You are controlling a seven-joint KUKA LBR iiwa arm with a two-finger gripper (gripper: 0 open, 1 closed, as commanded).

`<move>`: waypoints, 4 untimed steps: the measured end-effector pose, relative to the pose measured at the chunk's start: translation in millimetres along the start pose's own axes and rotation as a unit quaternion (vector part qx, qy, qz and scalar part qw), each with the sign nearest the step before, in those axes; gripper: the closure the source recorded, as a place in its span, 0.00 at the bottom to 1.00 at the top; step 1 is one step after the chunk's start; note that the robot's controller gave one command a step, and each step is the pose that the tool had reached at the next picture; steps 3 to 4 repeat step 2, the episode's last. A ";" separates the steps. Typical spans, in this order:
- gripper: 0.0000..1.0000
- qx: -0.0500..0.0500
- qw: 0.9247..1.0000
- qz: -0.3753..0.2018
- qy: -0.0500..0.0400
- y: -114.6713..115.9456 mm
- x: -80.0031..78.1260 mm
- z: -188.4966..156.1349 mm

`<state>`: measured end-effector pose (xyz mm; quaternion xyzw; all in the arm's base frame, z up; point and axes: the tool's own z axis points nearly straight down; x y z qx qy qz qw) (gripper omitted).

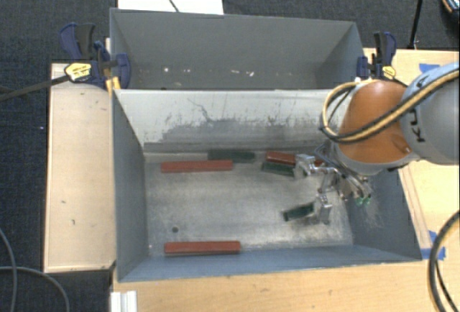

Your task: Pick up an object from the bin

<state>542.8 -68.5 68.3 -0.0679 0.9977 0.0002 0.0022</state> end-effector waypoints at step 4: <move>1.00 0.001 0.999 0.042 -0.004 -6.8 -17.9 -138.4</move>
Offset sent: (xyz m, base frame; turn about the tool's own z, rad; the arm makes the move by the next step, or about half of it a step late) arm 0.0000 0.0000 0.0000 0.0000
